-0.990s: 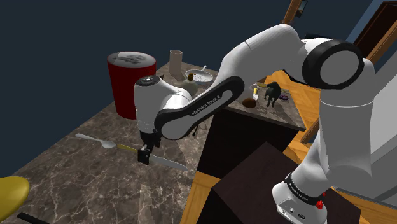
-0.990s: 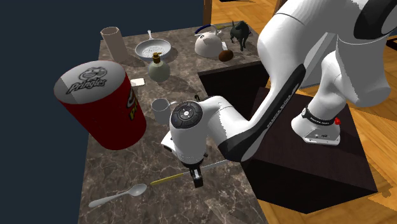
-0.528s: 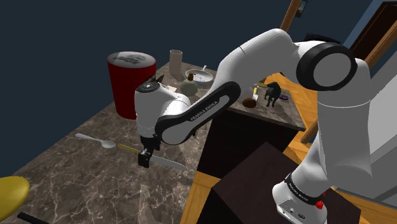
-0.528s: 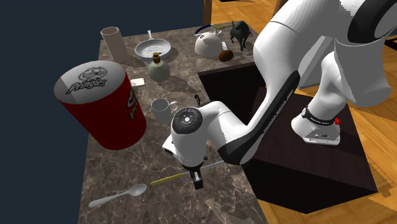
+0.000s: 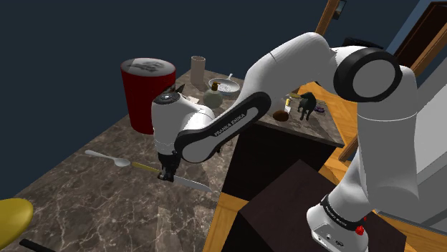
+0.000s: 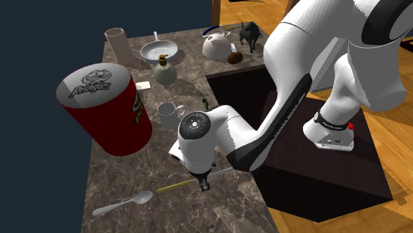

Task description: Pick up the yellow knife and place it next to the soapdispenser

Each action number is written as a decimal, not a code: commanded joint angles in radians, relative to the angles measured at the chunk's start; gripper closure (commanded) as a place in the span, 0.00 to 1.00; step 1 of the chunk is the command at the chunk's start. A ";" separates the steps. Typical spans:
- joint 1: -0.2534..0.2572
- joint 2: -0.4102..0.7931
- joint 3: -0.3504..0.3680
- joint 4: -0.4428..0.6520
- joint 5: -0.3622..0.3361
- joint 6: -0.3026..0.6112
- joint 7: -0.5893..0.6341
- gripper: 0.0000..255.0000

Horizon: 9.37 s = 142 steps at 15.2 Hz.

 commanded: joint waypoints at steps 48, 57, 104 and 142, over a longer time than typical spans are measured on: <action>-0.041 -0.255 0.068 0.242 0.135 -0.477 -0.086 1.00; -0.133 -0.295 0.023 0.229 0.159 -0.496 -0.225 1.00; -0.405 -0.049 -0.156 0.260 0.130 -0.272 -0.658 1.00; -0.401 0.007 -0.164 0.224 0.115 -0.182 -0.648 0.00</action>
